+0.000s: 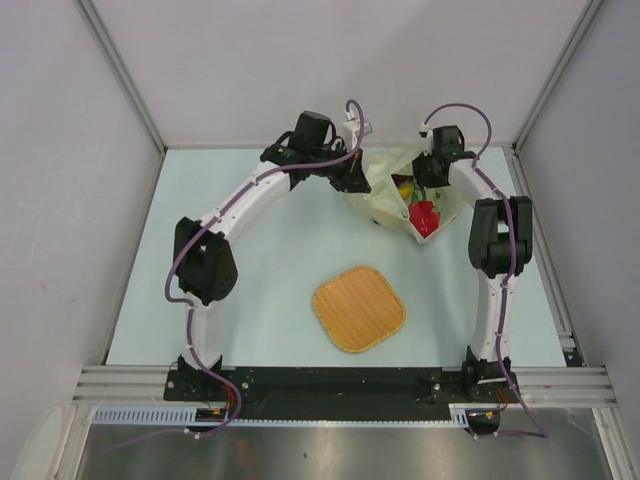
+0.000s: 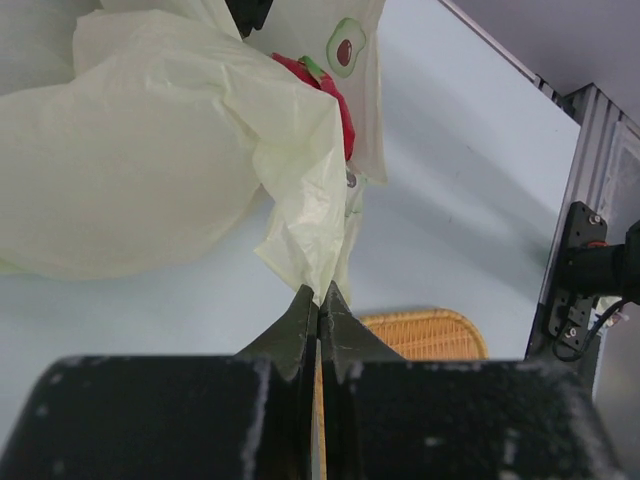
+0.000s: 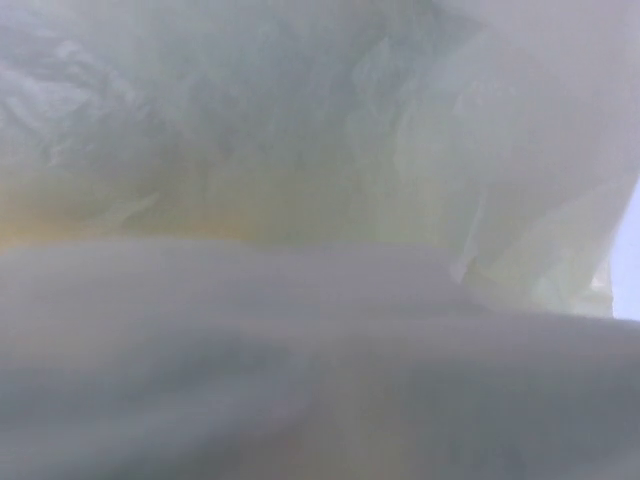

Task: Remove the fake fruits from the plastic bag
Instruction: Take out the fake fruit from the plastic bag, then place the fake fruit on the plate.

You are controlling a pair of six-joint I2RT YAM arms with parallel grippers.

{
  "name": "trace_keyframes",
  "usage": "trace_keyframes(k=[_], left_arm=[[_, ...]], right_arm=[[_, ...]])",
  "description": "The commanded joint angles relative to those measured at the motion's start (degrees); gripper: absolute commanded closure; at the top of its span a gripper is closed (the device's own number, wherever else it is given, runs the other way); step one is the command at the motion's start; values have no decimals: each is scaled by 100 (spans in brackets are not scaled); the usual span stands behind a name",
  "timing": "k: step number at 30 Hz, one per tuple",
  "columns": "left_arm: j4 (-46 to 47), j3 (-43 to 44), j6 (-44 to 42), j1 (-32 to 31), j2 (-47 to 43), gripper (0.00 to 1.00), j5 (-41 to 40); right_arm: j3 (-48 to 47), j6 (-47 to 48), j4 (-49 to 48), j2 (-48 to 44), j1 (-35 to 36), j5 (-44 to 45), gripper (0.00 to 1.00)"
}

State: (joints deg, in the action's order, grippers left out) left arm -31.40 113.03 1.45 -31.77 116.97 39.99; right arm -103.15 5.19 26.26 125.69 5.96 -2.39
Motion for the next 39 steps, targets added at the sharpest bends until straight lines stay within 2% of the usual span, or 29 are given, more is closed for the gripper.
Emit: trace_keyframes(k=[1,3,5,6,8,9,13,15,18,21,24,29,30,34,36,39], left_arm=[[-94,-53,-356,-31,-376,99,-140],[-156,-88,-435,-31,-385,99,-263],[-243,-123,-593,-31,-385,99,-385],[-288,-167,-646,-40,-385,100,-456],[-454,-203,-865,-49,-411,100,-649],[-516,-246,-970,-57,-412,99,-728],[-859,-334,-1586,-136,-499,100,-1334],[-1008,-396,-1849,-215,-569,100,-1720],[-1184,-353,-2438,-321,-622,100,-2038],[-1167,-169,-2492,-321,-535,100,-2100],[-1053,182,-2169,-321,-473,100,-2101],[-833,439,-1377,-321,-596,100,-1389],[-833,413,-1106,-321,-640,100,-1319],[-912,36,-945,-295,-859,100,-1011],[-860,-201,-832,-260,-939,100,-993],[-982,-203,-805,-198,-957,100,-922]], right_arm=[[-354,79,160,420,37,-59,38],[-398,122,265,526,63,-147,39],[-364,114,257,623,81,-174,44],[-337,96,213,641,72,-191,54],[-258,-26,186,598,-6,-261,66],[-171,-175,38,510,-50,-323,75],[549,60,-252,-394,-112,-797,88],[1162,262,-341,-1193,-112,-1295,100],[1988,500,-253,-2178,-138,-2191,100],[2474,509,-95,-2961,-156,-2712,100],[2730,553,159,-3426,-51,-2951,100],[2748,1079,511,-4376,318,-2819,100],[2748,1211,572,-4760,501,-2871,100],[2757,1617,968,-5579,1186,-2828,100],[2757,1573,1126,-5800,1495,-2854,100],[2765,1905,1478,-5942,2346,-2636,100]])
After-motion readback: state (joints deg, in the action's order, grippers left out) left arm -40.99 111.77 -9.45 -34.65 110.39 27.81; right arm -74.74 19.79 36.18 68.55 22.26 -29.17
